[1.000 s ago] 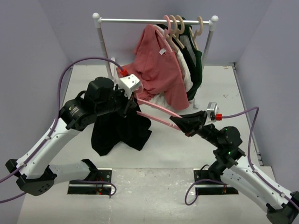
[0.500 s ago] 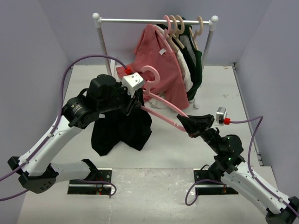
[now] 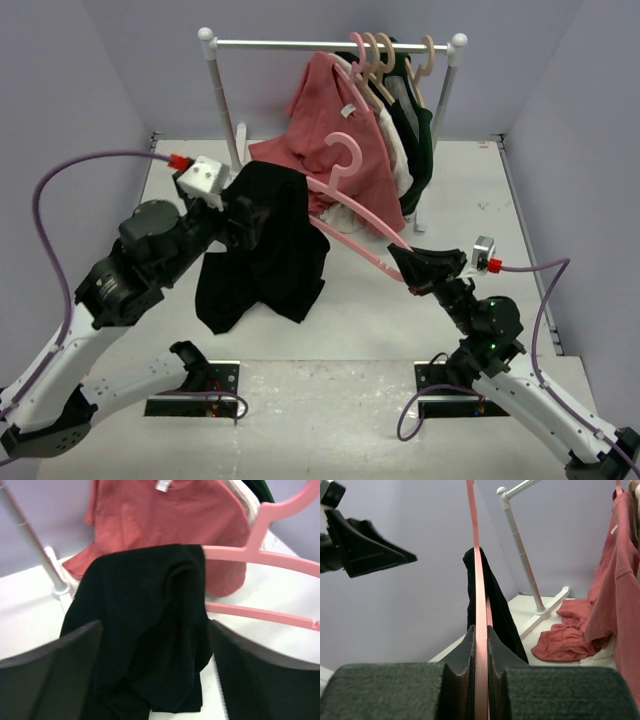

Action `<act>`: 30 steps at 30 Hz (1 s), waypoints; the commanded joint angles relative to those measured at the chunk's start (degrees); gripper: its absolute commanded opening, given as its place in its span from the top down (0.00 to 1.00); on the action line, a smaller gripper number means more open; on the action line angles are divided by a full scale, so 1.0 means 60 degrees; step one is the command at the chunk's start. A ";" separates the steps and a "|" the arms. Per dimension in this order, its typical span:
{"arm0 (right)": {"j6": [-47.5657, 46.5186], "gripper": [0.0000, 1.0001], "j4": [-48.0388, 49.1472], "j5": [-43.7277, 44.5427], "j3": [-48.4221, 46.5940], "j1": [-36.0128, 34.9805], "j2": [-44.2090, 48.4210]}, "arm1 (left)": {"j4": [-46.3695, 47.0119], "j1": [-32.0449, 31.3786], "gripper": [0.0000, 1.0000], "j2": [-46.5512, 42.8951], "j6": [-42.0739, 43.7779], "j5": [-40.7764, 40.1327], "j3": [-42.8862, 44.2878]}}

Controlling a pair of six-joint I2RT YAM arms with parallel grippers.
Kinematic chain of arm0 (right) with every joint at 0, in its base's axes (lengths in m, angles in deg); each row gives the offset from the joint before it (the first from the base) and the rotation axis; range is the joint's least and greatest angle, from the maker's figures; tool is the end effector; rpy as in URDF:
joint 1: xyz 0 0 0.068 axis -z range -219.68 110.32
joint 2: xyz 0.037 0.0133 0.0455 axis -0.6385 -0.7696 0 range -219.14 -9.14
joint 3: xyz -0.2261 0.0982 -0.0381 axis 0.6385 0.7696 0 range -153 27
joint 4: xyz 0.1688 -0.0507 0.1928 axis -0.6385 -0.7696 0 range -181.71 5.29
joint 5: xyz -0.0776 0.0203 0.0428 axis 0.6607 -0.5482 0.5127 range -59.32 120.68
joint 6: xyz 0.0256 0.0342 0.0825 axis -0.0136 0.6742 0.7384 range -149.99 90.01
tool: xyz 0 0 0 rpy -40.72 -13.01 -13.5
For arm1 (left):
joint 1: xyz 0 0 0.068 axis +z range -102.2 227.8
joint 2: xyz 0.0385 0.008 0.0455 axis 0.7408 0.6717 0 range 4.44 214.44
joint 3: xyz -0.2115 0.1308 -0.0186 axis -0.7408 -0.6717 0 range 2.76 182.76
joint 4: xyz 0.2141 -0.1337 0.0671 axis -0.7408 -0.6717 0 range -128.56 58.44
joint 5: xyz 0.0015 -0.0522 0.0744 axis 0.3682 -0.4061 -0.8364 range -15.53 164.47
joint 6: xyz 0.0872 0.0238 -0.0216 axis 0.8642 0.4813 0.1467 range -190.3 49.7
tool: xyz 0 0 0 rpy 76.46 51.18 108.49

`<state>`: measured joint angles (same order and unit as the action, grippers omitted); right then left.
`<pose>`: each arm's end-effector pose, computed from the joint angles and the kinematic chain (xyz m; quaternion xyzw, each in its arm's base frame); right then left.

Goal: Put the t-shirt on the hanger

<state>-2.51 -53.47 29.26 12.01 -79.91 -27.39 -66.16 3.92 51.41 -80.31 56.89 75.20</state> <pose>0.1356 0.1173 0.3085 -0.0677 0.5108 0.4827 0.7081 0.1640 -0.1227 0.4236 0.1243 0.7485 -0.1867 0.6241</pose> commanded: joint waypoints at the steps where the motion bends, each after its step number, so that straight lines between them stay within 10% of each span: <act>1: 0.0244 1.00 0.1243 0.0638 -0.0024 -0.0020 0.0380 | 0.0459 0.0018 0.31 0.0381 -0.1001 -0.1322 -0.1201; 8: 0.0282 1.00 0.1180 0.0404 -0.0194 -0.0020 0.0815 | 0.1073 0.0088 0.08 0.1589 -0.1549 -0.1144 -0.2448; 22: 0.0412 1.00 0.1136 -0.0497 -0.0201 -0.0020 0.0756 | 0.1112 0.0355 0.47 0.2236 -0.1676 -0.2309 -0.2109; 30: 0.0468 1.00 0.1169 -0.0684 -0.0185 -0.0005 0.0568 | 0.0778 0.0370 0.08 0.1783 -0.1520 -0.2631 -0.1930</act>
<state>-1.01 -53.34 26.15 12.47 -79.89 -23.44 -61.54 5.76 63.87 -89.23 43.29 60.84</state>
